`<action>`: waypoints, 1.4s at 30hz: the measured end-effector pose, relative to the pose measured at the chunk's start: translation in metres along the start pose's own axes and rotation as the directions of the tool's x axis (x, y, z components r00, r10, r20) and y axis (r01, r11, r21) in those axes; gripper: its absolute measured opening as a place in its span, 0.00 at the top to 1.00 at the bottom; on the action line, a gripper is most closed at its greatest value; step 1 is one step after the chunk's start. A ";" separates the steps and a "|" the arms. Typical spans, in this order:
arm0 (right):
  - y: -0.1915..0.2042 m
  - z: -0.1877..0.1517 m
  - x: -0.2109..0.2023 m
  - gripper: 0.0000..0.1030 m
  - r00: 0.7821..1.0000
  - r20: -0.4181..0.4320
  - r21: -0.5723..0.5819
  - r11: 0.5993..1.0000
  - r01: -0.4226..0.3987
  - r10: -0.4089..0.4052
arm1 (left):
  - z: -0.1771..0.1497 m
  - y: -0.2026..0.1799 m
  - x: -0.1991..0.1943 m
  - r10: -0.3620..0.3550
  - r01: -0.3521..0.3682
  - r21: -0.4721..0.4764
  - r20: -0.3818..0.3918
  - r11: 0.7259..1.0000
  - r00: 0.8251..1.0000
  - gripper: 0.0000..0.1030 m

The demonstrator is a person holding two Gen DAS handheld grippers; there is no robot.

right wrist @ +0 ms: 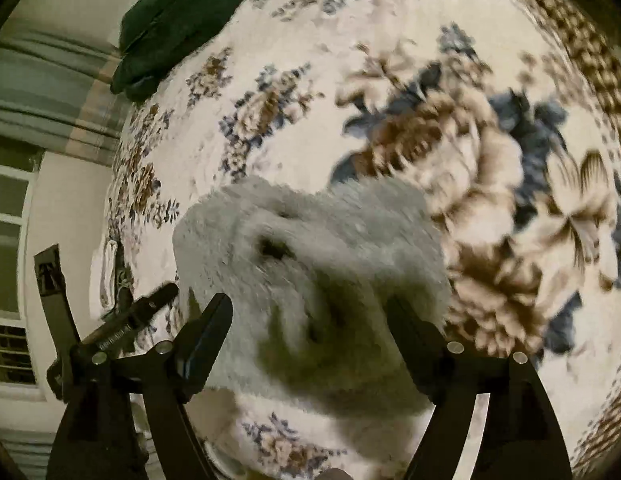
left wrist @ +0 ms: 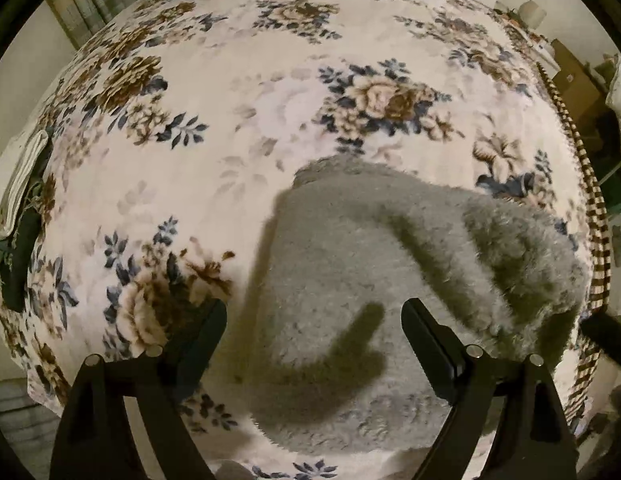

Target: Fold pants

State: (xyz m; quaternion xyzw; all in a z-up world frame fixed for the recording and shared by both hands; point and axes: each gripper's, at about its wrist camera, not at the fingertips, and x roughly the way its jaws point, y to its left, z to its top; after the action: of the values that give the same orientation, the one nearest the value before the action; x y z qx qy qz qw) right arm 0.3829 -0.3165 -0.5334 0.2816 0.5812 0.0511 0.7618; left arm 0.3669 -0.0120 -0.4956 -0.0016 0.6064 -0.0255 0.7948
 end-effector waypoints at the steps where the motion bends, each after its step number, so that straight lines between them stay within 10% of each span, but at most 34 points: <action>1: 0.008 0.001 -0.003 0.21 0.999 0.031 -0.018 0.999 0.030 -0.030 | -0.001 0.001 0.000 0.005 -0.005 -0.002 -0.002 1.000 1.000 0.13; 5: 0.043 0.007 -0.020 0.21 0.994 0.104 -0.105 0.994 0.040 -0.029 | -0.003 0.002 0.000 0.011 -0.011 -0.007 0.003 1.000 1.000 0.13; 9: 0.048 0.015 0.028 0.28 0.998 -0.052 -0.102 0.995 0.025 -0.030 | -0.004 -0.002 0.005 0.012 -0.012 0.005 -0.010 1.000 1.000 0.13; 11: 0.036 0.018 0.059 0.58 0.992 -0.109 -0.066 0.996 0.053 -0.060 | -0.004 -0.004 0.006 0.015 -0.015 0.010 -0.012 1.000 1.000 0.13; 17: 0.021 0.010 0.039 0.81 0.995 -0.008 -0.032 0.995 0.097 -0.097 | -0.005 -0.009 -0.002 -0.012 0.012 0.027 -0.004 1.000 1.000 0.13; 27: -0.057 -0.010 -0.026 0.78 0.994 0.015 0.219 0.970 0.104 -0.110 | 0.006 -0.003 0.010 -0.103 0.102 -0.047 -0.020 0.994 0.994 0.13; 31: -0.096 -0.009 0.029 0.33 0.986 -0.158 0.277 0.957 0.092 -0.049 | 0.007 0.002 0.029 -0.115 0.112 -0.048 -0.058 0.993 0.992 0.13; 36: -0.080 -0.011 -0.004 0.32 0.998 -0.061 0.236 0.972 -0.012 0.027 | 0.007 0.013 0.026 -0.120 0.117 -0.063 -0.040 0.991 0.992 0.13; 42: -0.070 -0.048 0.044 0.47 0.963 -0.229 0.253 0.964 -0.082 0.142 | 0.003 0.013 0.026 -0.120 0.117 -0.057 -0.049 0.991 0.992 0.13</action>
State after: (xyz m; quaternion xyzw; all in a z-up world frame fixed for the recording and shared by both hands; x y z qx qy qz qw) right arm 0.3358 -0.3395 -0.6128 0.3961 0.6557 0.0577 0.6402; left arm 0.3772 -0.0001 -0.5208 -0.0585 0.6262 -0.0564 0.7754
